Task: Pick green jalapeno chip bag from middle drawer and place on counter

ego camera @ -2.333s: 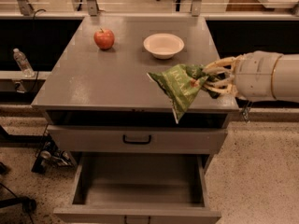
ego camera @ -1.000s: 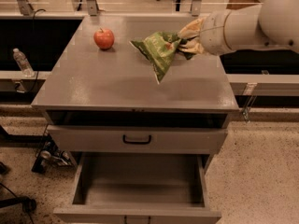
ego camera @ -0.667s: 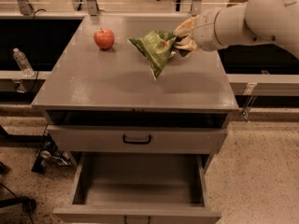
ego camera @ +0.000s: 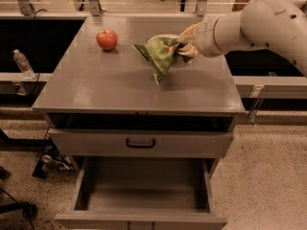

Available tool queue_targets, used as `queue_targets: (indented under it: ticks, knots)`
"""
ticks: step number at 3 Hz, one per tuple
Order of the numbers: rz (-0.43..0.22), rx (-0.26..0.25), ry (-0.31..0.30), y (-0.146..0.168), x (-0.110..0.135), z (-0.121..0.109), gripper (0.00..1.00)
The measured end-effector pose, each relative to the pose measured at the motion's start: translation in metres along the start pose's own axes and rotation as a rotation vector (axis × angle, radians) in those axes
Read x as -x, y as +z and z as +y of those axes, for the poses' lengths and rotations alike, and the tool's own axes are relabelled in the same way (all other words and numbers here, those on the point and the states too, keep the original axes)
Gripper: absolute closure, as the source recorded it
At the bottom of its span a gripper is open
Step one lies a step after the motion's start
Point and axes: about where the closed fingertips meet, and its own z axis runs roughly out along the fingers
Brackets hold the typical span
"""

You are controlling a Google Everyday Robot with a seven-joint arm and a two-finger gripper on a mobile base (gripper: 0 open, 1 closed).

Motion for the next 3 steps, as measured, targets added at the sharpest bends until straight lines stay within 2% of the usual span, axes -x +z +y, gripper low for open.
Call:
queue_targets:
  ticks: [2,3]
  knots:
    - [0.021,0.037,0.050,0.009,-0.015,0.028,1.00]
    - [0.019,0.040,0.049,0.010,-0.013,0.029,0.82]
